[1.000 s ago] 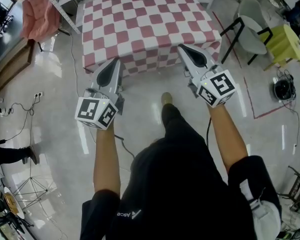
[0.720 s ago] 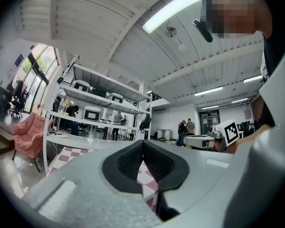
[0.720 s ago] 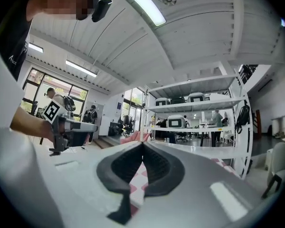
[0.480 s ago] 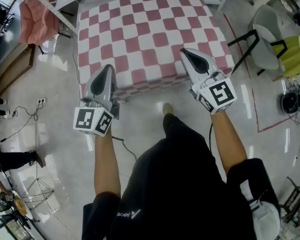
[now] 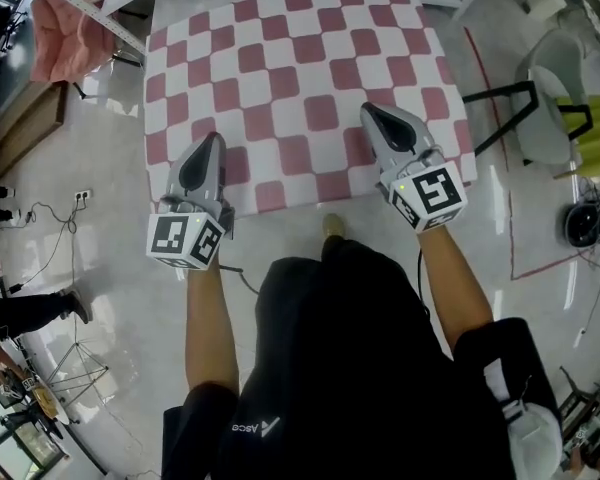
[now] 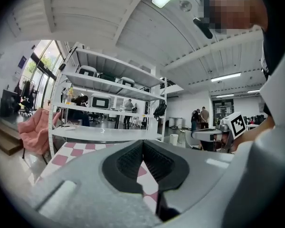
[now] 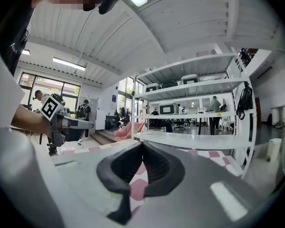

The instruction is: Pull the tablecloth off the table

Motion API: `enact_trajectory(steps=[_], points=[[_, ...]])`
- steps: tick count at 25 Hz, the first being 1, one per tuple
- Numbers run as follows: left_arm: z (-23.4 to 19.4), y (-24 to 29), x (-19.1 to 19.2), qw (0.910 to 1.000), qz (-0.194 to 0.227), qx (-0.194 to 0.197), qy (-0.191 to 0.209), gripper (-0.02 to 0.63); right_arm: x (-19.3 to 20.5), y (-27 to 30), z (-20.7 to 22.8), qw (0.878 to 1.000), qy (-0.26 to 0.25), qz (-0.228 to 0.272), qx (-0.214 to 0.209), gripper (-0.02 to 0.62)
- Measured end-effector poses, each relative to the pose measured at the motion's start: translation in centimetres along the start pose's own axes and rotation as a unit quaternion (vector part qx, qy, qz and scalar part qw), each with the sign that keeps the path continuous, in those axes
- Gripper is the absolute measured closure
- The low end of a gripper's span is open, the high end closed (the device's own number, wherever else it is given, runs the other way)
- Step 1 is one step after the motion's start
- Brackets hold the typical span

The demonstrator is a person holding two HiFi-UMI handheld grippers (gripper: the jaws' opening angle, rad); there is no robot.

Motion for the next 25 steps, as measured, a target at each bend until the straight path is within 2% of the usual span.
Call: enact_trajectory(steps=[8,9,10,11,16,20,25], points=[[-3.4,4.1,3.1,0.9976,-0.060,-0.019,-0.029,0.592,3.0,4.0,1.4,0.998,0.022,-0.056,0.006,0.594],[-3.8,4.5,3.5,0.9969,-0.069,-0.019,-0.032,0.589,3.2,4.4,1.4,0.998,0.027,-0.064,0.006,0.566],[-4.2,4.8,4.0,0.9961,-0.079,-0.019,-0.036,0.564,3.5,4.7,1.3,0.997,0.031,-0.072,0.007,0.489],[-4.5,5.2,4.5,0.9951,-0.089,-0.019,-0.038,0.521,3.9,5.0,1.4,0.996,0.033,-0.080,0.009,0.476],[-6.4,6.9,7.7,0.9878,-0.145,-0.030,-0.047,0.428,6.7,6.6,2.3,0.990,0.041,-0.134,0.029,0.371],[-7.8,7.5,10.2,0.9776,-0.197,-0.050,-0.055,0.357,9.5,7.3,3.4,0.981,0.047,-0.183,0.050,0.315],[-9.6,8.6,13.1,0.9608,-0.257,-0.077,-0.071,0.314,13.2,8.1,5.8,0.961,0.064,-0.256,0.081,0.279]])
Point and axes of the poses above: the fingertips, and each gripper's own axes: y forward along the fingers, z to its right, x out of its underside, the point moved 2 cm from there along -y, backward along the fingers, and after that the axes turned 3 degrees about -z, right-handed, at the moved point
